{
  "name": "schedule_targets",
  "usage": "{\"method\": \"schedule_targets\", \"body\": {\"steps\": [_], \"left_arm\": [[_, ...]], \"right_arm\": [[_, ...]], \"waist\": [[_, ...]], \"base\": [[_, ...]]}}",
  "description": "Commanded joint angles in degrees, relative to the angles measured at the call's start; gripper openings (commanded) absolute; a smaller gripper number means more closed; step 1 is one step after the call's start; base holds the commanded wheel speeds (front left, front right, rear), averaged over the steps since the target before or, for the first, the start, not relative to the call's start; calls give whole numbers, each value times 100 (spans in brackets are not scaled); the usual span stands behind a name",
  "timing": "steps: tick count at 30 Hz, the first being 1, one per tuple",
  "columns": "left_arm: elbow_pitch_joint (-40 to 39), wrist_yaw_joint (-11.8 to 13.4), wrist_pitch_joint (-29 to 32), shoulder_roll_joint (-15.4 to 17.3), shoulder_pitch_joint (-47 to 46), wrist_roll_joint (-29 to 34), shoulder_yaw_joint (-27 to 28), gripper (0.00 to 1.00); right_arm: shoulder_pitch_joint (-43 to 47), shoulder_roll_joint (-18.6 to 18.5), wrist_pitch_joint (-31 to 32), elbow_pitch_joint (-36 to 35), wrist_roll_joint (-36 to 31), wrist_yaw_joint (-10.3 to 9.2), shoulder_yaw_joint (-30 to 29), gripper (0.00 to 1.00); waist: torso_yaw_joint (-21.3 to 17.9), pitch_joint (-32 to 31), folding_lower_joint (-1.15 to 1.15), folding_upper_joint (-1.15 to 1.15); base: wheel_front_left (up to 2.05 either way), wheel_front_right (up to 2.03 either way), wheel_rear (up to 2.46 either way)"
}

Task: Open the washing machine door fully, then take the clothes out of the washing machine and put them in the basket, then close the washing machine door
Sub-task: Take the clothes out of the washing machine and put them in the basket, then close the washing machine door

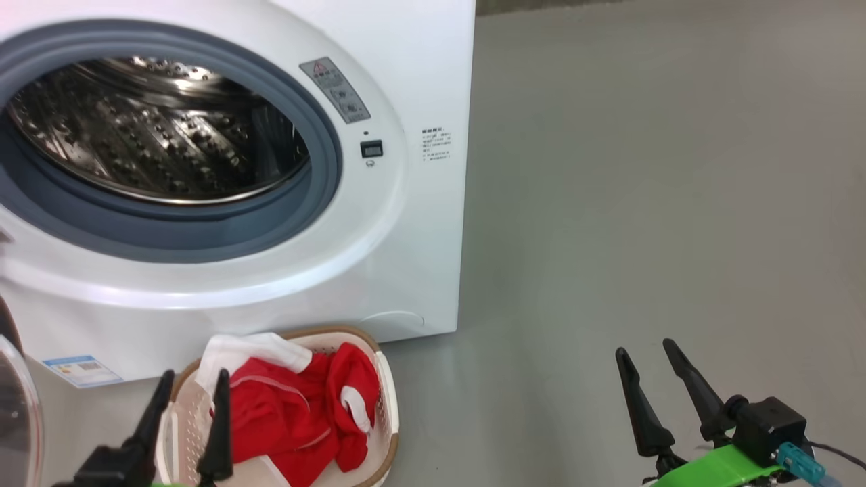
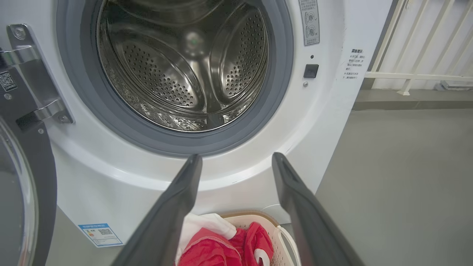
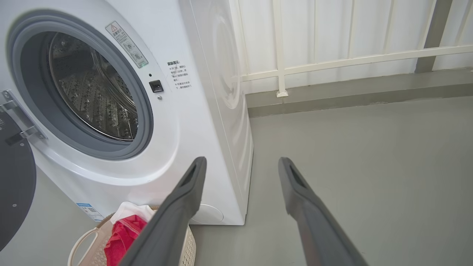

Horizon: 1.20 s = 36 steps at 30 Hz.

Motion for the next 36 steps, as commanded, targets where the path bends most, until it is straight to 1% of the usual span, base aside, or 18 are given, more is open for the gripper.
{"method": "schedule_targets", "body": {"steps": [1,8,13,36], "left_arm": [[-303,-31,-29,73,107,-117,110,100],[-860,-32,-29,38,741,-146,173,100],[-1086,-32,-29,-27,975,-81,216,100],[-1120,-32,-29,-95,928,16,227,100]], "right_arm": [[13,-26,-37,-150,-96,42,125,100],[218,-35,-37,-242,-80,42,65,100],[288,-33,-37,-283,-65,42,18,100],[264,-26,-37,-289,-72,42,3,100]], "waist": [[-2,-140,0,0],[-50,-276,0,0],[-63,-297,0,0],[-74,-254,0,0]], "base": [[0,0,0],[0,0,0],[0,0,0],[-3,3,0]]}}
